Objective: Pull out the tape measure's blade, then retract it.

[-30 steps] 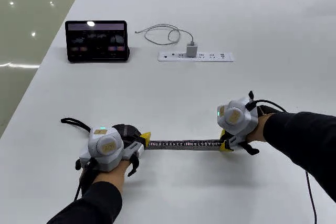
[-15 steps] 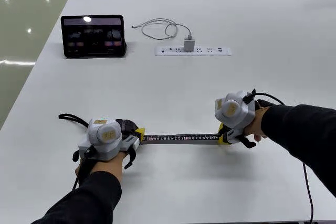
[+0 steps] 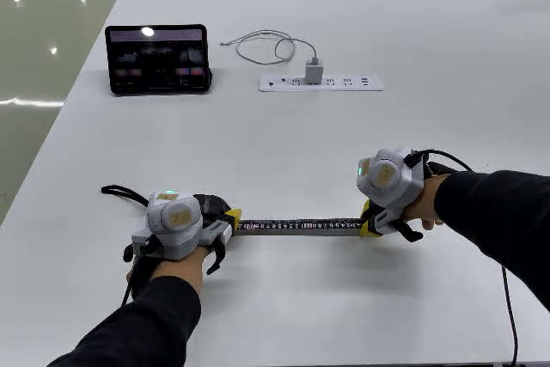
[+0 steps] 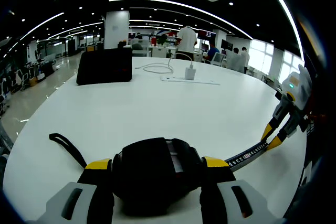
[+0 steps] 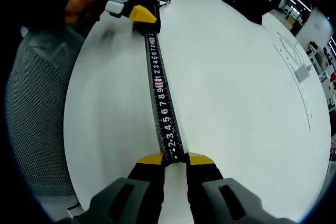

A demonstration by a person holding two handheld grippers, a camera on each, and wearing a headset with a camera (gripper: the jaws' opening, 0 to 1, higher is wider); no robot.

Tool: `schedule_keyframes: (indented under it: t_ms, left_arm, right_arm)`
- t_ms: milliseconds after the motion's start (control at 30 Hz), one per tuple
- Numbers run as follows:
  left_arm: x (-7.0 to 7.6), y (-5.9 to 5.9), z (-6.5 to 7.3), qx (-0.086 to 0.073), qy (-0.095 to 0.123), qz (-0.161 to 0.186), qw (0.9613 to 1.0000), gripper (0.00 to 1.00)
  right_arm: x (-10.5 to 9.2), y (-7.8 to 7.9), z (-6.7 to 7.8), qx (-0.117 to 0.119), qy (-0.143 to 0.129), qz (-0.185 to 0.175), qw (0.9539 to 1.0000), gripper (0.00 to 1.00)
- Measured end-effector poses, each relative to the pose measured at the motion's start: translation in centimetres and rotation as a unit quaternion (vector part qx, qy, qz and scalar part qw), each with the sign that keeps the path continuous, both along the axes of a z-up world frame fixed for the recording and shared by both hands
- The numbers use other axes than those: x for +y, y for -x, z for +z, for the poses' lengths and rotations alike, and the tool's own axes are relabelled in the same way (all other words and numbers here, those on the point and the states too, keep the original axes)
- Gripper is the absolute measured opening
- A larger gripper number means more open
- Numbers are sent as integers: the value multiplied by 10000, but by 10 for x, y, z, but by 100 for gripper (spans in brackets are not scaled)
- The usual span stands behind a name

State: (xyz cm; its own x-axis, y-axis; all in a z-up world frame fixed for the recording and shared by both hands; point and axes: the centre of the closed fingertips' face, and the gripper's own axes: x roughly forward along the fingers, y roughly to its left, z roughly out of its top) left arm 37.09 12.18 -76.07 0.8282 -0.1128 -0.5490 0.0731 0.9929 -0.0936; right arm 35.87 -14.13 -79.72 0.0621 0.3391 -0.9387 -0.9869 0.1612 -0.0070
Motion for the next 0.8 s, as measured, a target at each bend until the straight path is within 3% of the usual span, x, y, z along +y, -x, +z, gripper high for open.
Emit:
schedule_keyframes:
  t_ms: [800]
  left_arm:
    - [1, 0, -1, 32, 36, -32, 10000, 62]
  right_arm:
    - [14, 2, 0, -11, -4, 64, 10000, 12]
